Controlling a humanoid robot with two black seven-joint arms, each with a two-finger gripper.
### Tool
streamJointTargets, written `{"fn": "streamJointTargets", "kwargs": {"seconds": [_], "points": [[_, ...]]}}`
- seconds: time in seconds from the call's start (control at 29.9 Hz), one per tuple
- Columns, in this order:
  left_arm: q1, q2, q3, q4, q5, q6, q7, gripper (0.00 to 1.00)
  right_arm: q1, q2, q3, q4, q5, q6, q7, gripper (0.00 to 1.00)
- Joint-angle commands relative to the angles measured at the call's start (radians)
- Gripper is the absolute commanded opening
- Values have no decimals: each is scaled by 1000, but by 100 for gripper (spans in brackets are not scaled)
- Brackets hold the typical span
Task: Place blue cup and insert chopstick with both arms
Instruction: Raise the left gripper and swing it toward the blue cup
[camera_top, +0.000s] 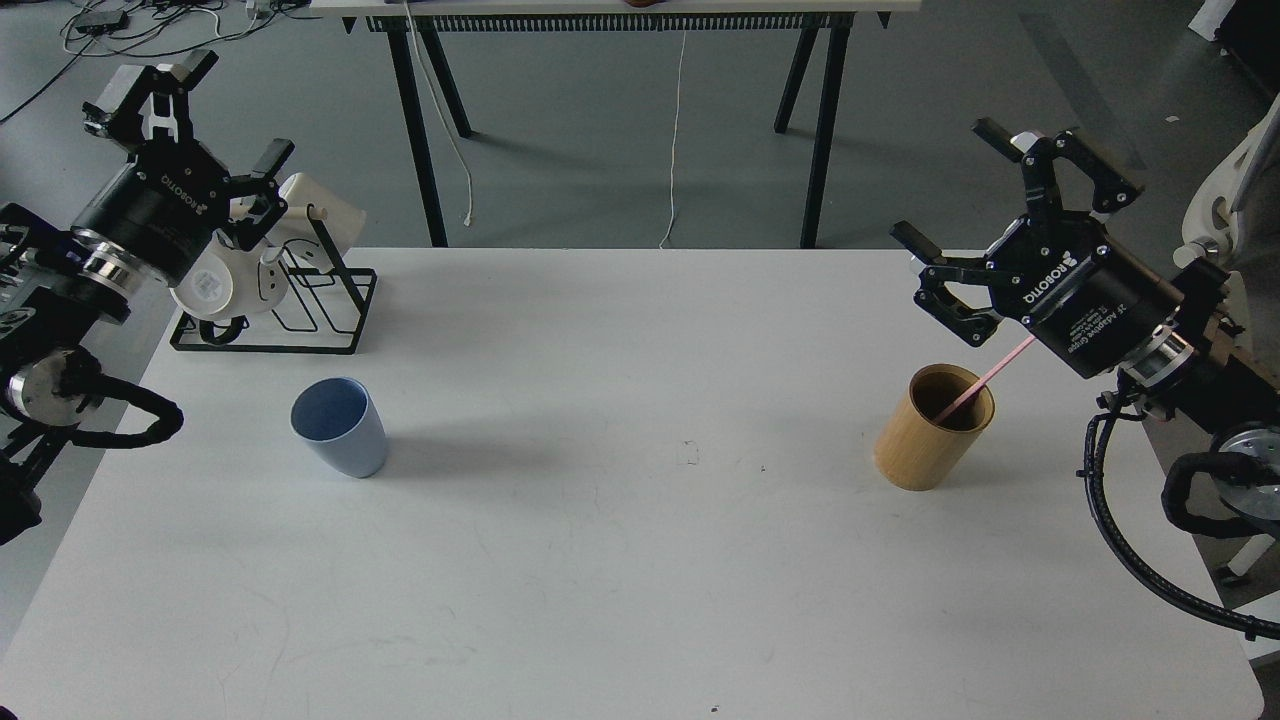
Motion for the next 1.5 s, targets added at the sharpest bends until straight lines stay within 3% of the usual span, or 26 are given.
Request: {"fn": "streamJointTargets", "kwargs": {"seconds": [0.0,0.47,1.04,1.27,1.47], "points": [[2,6,-2,0,-11,0,0,99,-2,0,-1,0,0,-1,0,94],[-6,44,-11,12,-44,0,0,100,-7,17,2,0,0,-6,0,94],[-120,124,-2,-8,-39,0,0,100,-5,8,13,1,0,-4,0,94],[-205,191,17,-161,240,0,0,99,-5,6,13,0,0,-4,0,94],[-207,277,31,-302,335,0,0,100,-7,15,16,0,-2,-4,0,94]]}}
